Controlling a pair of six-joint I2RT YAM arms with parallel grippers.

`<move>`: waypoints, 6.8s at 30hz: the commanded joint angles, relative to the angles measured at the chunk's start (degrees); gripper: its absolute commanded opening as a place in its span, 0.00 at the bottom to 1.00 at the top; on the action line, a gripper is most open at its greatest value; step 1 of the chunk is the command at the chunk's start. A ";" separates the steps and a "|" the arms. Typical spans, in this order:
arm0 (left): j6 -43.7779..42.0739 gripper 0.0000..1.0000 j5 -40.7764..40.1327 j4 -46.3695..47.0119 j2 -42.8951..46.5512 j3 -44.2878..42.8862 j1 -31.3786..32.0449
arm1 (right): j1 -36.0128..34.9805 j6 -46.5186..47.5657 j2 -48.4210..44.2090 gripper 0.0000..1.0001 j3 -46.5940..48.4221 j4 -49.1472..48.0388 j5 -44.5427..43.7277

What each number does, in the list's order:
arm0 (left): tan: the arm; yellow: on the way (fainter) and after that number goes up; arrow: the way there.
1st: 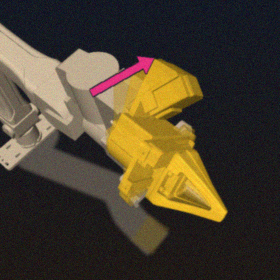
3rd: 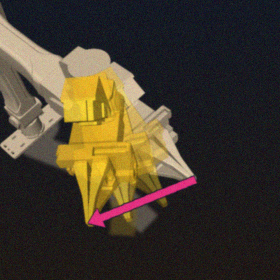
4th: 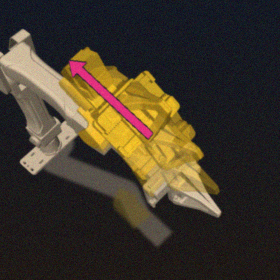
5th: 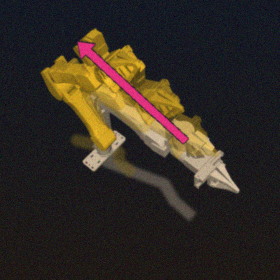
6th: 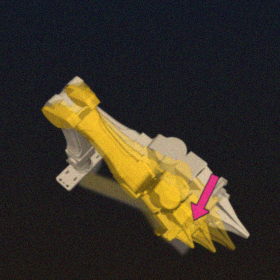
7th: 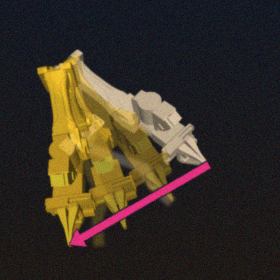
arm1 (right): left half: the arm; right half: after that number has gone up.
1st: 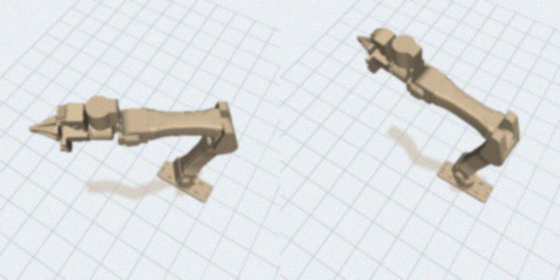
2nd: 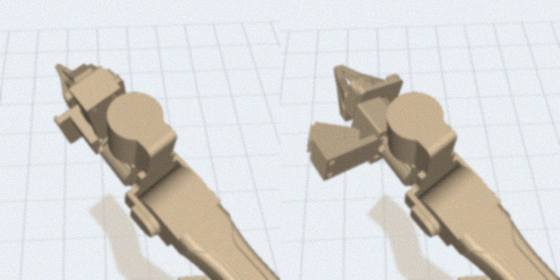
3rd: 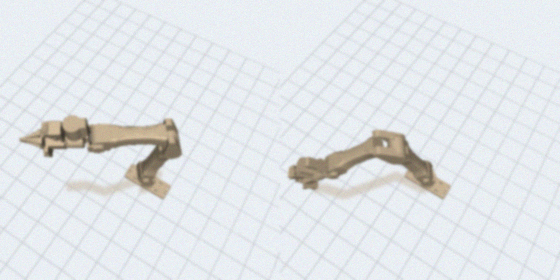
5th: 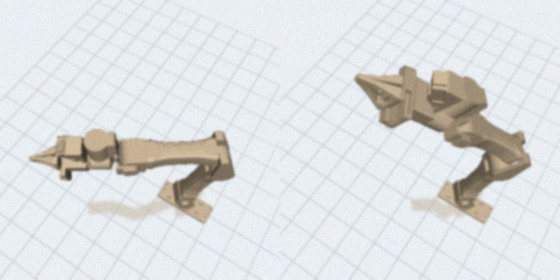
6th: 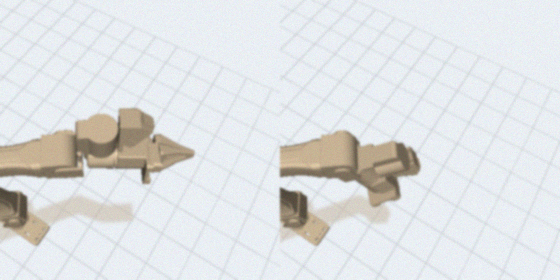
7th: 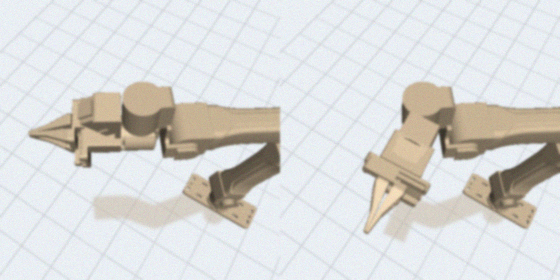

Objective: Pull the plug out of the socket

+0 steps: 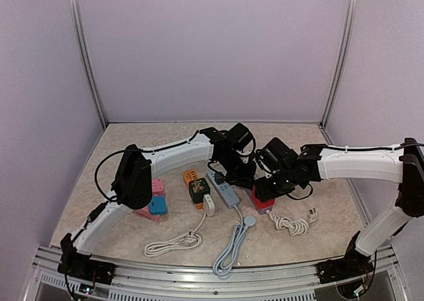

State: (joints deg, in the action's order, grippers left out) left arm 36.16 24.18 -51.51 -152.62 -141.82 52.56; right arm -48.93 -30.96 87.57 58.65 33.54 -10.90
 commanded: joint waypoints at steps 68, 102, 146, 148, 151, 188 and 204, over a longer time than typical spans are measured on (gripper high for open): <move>-6.06 0.18 -14.91 -3.09 31.11 27.11 -5.41 | 31.46 0.19 10.02 0.15 7.32 -33.42 23.82; -2.21 0.19 -12.54 4.20 44.66 46.02 -11.00 | 39.46 -0.48 27.80 0.71 17.45 -31.64 31.56; -2.43 0.19 -7.89 7.35 40.86 47.63 -18.44 | 6.67 8.73 24.29 0.65 33.17 -5.11 1.89; -2.33 0.19 -7.51 7.74 40.50 47.86 -18.54 | 4.99 8.56 26.72 0.62 35.78 -3.73 1.42; -2.26 0.19 -7.16 8.34 40.63 48.64 -18.62 | 2.85 8.63 29.30 0.60 38.24 -2.24 0.31; -0.09 0.19 -3.99 11.77 42.80 51.49 -19.07 | -1.80 7.09 35.32 0.20 36.28 0.40 1.63; -2.43 0.19 -1.98 7.61 31.70 35.66 -13.58 | -2.31 6.19 19.55 0.18 13.27 -9.14 -0.20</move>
State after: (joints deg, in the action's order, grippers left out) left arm 35.70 20.62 -41.28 -114.69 -101.14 38.92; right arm -50.22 -24.95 109.58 76.18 24.38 -11.05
